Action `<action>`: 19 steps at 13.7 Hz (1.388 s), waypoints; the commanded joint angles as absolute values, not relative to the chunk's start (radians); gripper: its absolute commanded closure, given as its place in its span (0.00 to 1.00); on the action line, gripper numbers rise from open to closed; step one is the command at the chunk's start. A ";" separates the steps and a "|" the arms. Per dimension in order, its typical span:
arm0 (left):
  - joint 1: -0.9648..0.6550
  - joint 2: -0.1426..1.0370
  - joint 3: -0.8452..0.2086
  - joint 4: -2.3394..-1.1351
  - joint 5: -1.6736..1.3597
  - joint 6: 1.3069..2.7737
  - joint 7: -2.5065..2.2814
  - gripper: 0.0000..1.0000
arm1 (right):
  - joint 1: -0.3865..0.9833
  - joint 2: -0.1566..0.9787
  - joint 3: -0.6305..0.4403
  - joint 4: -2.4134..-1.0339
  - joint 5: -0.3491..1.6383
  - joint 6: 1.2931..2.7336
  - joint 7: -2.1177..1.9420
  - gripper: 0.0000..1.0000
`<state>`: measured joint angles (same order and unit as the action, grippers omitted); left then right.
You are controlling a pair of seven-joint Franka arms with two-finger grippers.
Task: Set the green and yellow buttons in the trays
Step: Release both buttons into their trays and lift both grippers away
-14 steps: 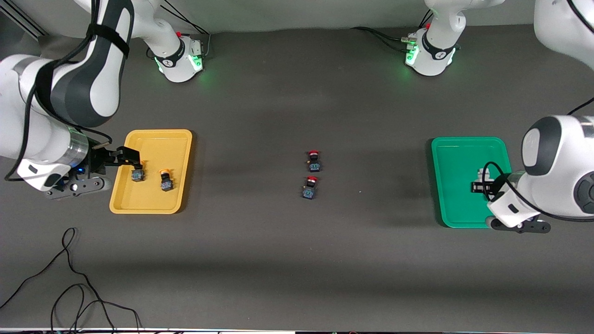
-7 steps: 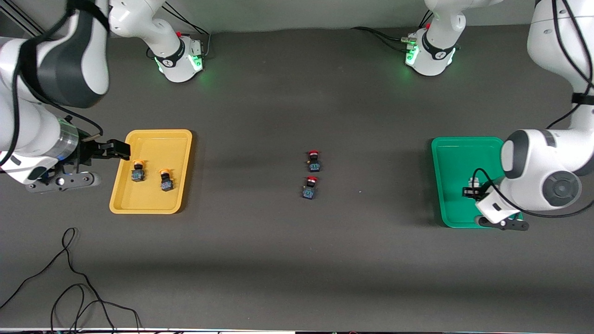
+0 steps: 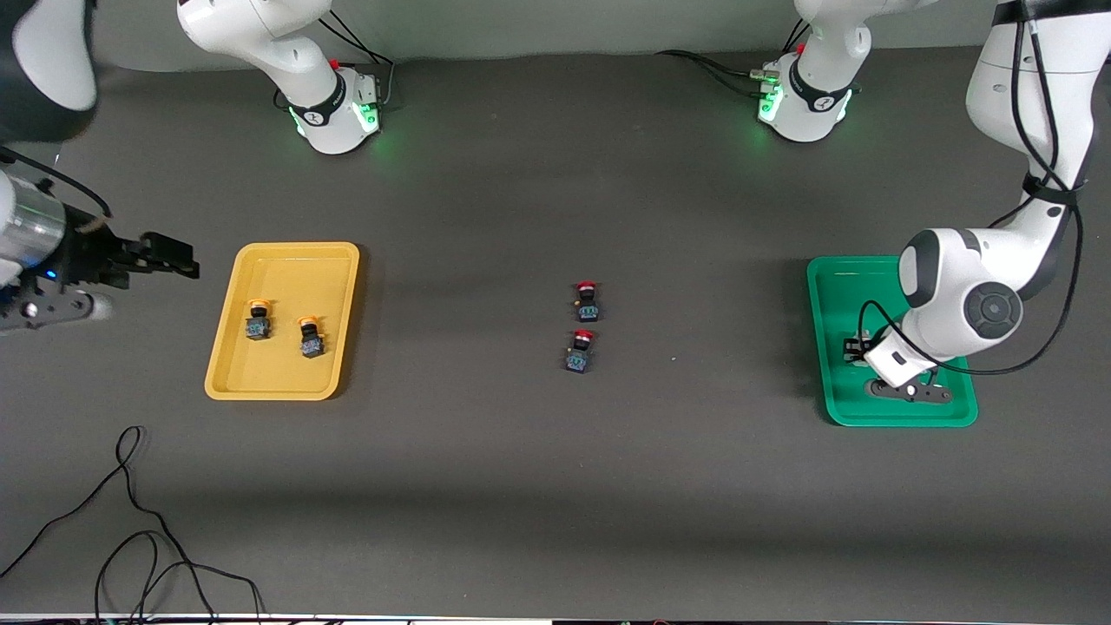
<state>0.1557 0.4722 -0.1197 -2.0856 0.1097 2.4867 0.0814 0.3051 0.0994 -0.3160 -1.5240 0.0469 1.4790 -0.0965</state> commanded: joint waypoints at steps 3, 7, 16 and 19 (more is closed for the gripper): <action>0.176 0.419 -0.129 -2.132 0.123 2.508 0.095 0.01 | 0.025 -0.017 -0.081 -1.632 0.015 1.509 -0.069 0.00; 0.173 0.301 -0.135 -2.117 0.123 2.397 0.098 0.01 | 0.031 -0.017 -0.087 -1.625 -0.012 1.509 -0.068 0.00; 0.138 -0.047 -0.153 -1.912 0.114 1.728 0.095 0.01 | 0.014 0.012 -0.081 -1.585 -0.012 1.509 -0.067 0.00; 0.088 -0.040 -0.158 -1.748 0.114 1.542 0.091 0.01 | 0.025 0.014 -0.081 -1.580 -0.014 1.508 -0.067 0.00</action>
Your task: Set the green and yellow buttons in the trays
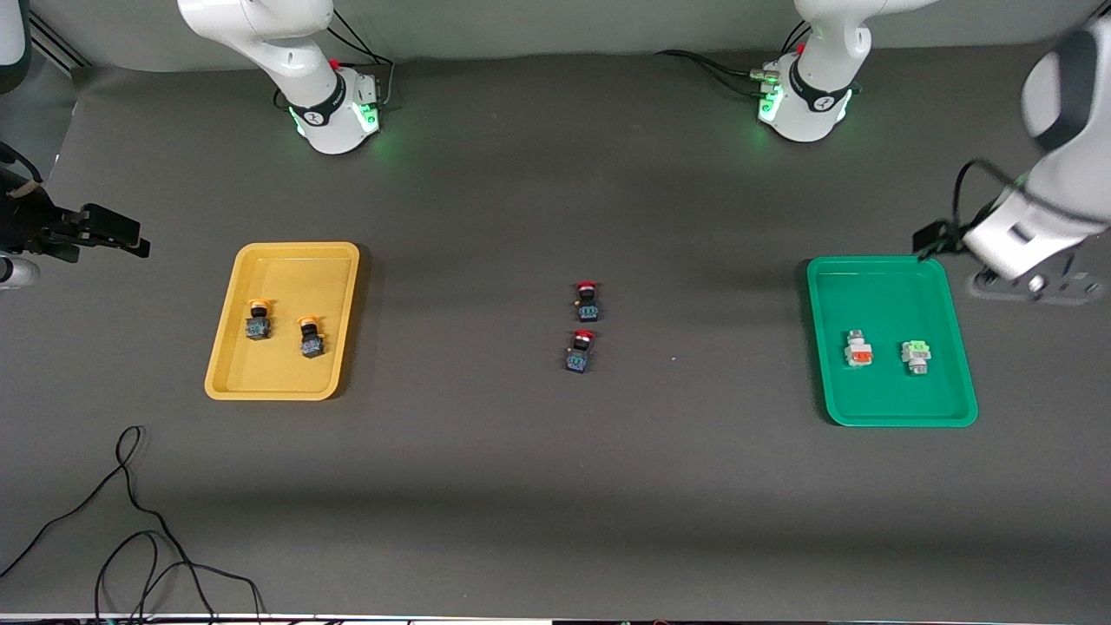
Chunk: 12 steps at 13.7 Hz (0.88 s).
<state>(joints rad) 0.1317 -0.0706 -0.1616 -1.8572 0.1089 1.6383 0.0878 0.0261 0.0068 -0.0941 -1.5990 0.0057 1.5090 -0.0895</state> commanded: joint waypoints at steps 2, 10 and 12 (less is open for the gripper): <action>0.061 -0.028 -0.160 -1.709 0.114 1.519 0.086 0.01 | 0.025 0.014 -0.081 -1.580 -0.012 1.508 -0.066 0.00; 0.049 0.000 -0.172 -1.652 0.106 1.526 0.100 0.01 | 0.023 0.015 -0.084 -1.578 -0.009 1.508 -0.060 0.00; -0.007 0.003 -0.163 -1.626 0.107 1.526 0.086 0.01 | 0.023 0.014 -0.086 -1.578 -0.009 1.506 -0.060 0.00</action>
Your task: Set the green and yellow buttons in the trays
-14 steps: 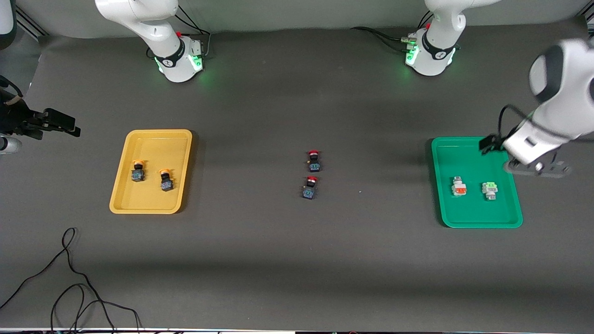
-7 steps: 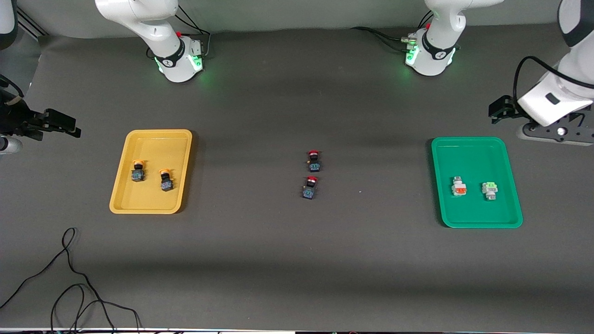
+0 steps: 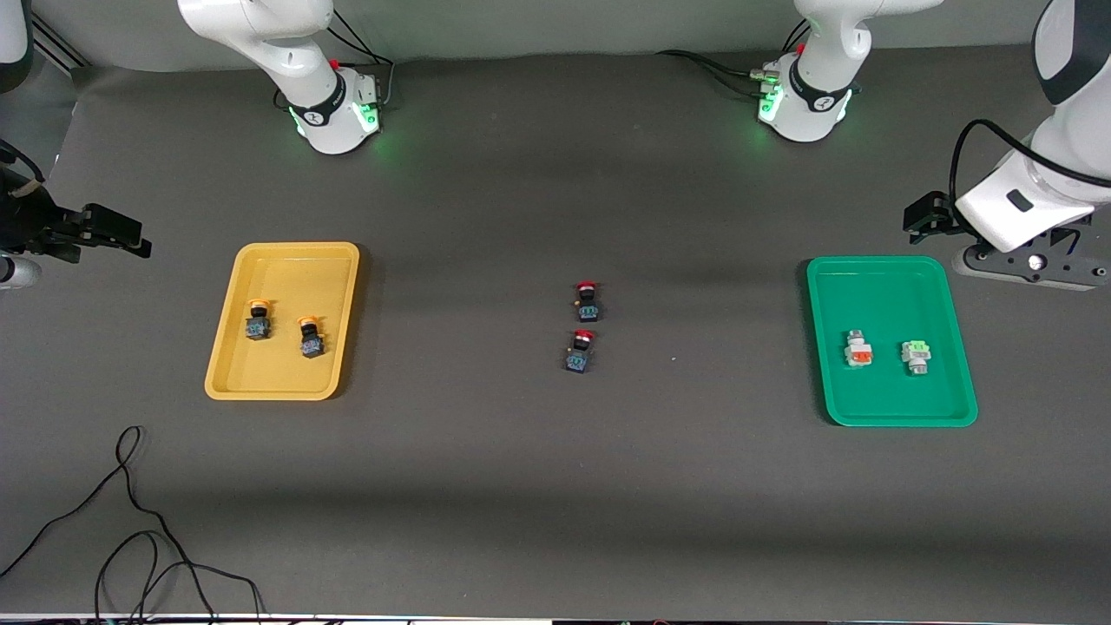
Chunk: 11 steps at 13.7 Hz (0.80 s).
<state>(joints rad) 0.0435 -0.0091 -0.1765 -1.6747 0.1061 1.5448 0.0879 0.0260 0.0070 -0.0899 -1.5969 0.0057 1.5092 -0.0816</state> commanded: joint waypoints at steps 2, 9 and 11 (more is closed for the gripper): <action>-0.072 0.041 -0.093 -1.565 0.107 1.522 0.093 0.01 | 0.023 0.015 -0.086 -1.580 -0.009 1.508 -0.060 0.00; -0.101 0.075 -0.035 -1.528 0.095 1.517 0.100 0.01 | 0.023 0.015 -0.086 -1.578 -0.009 1.508 -0.060 0.00; -0.101 0.078 -0.035 -1.528 0.095 1.516 0.100 0.01 | 0.023 0.014 -0.087 -1.578 -0.009 1.508 -0.060 0.00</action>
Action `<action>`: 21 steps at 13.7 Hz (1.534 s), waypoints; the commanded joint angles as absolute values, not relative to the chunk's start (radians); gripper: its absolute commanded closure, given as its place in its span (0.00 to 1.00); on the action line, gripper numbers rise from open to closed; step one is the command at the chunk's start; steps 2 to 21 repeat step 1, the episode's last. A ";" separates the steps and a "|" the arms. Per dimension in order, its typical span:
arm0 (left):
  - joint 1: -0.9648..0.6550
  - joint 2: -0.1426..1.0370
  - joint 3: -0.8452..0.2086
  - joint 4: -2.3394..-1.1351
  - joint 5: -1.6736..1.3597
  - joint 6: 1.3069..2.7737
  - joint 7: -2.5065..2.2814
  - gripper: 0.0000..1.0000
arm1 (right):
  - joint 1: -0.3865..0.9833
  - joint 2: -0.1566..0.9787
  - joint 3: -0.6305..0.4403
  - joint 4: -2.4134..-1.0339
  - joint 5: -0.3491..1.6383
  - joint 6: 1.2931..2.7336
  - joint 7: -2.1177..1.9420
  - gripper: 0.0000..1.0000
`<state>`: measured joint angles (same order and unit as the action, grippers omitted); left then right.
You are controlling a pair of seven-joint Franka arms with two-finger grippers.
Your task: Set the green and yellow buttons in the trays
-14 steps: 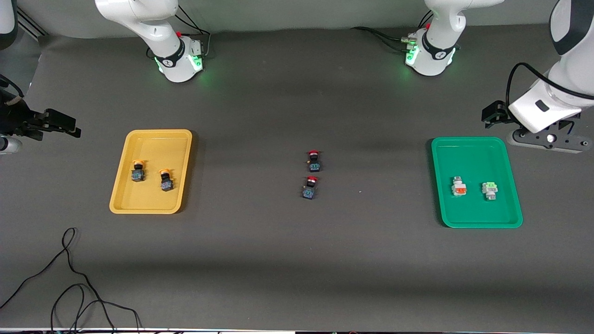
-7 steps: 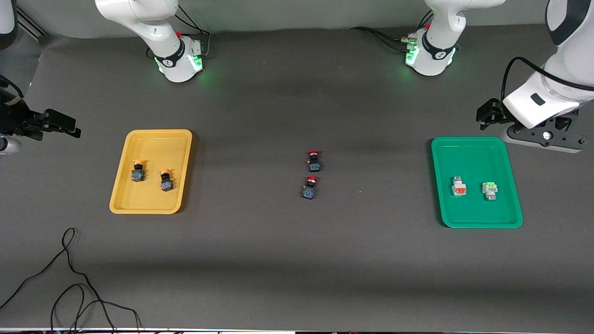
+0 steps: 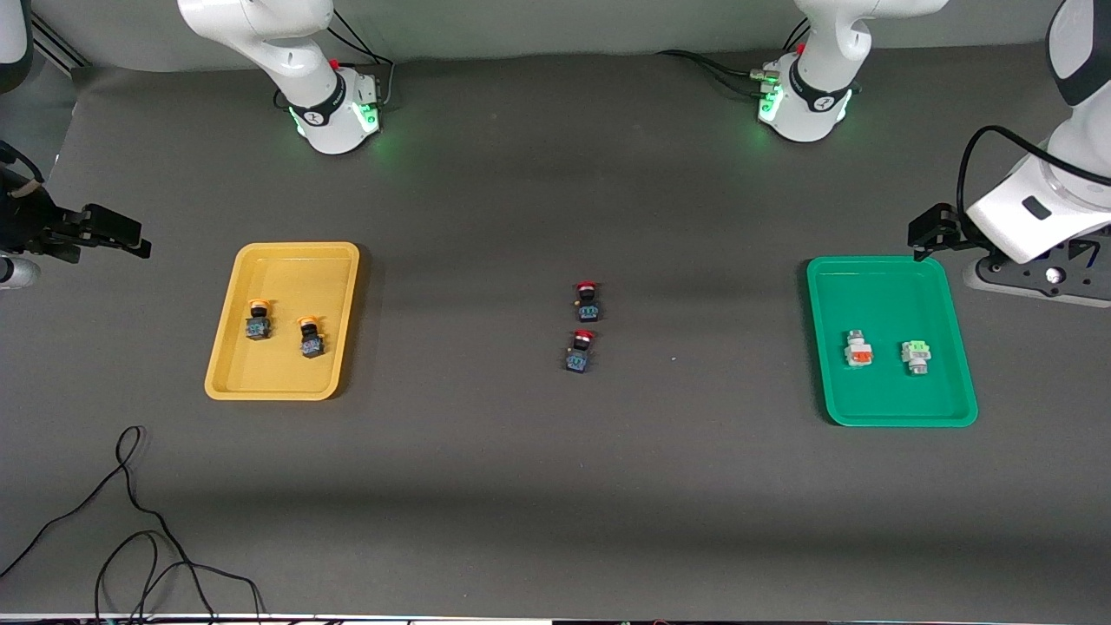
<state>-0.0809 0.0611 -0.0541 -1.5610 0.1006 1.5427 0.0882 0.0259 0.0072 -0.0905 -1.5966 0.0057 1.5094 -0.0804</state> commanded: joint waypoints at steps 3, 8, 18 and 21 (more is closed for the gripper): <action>-0.101 0.078 -0.035 -1.528 0.094 1.516 0.098 0.01 | 0.023 0.015 -0.087 -1.580 -0.009 1.508 -0.061 0.00; -0.101 0.078 -0.035 -1.528 0.094 1.516 0.098 0.01 | 0.023 0.015 -0.087 -1.580 -0.009 1.508 -0.061 0.00; -0.101 0.078 -0.035 -1.528 0.094 1.516 0.098 0.01 | 0.023 0.015 -0.087 -1.580 -0.009 1.508 -0.061 0.00; -0.101 0.078 -0.035 -1.528 0.094 1.516 0.098 0.01 | 0.023 0.015 -0.087 -1.580 -0.009 1.508 -0.061 0.00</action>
